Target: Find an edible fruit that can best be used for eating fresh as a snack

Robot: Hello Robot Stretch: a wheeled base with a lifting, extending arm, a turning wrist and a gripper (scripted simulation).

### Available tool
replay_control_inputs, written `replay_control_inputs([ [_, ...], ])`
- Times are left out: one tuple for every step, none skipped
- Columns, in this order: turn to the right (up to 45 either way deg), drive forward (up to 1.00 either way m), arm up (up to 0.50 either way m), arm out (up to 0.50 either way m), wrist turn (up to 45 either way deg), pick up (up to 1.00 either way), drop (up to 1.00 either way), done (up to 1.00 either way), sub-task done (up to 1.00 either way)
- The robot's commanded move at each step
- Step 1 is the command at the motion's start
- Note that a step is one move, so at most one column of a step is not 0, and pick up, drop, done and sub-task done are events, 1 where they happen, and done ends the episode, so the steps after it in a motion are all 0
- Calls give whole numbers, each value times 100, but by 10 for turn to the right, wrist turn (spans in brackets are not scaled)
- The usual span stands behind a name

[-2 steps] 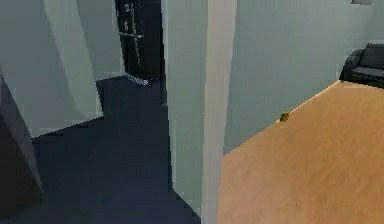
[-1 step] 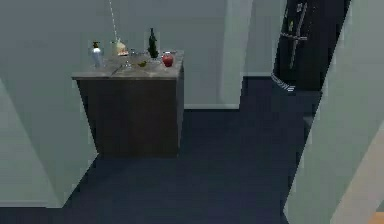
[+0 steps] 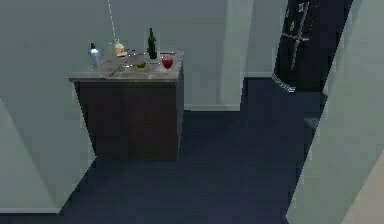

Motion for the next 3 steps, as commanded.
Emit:
replay_control_inputs([
  [-150,0,0,0,0,0,0,0,0],
  [0,100,0,0,0,0,0,0,0],
  [-270,0,0,0,0,0,0,0,0],
])
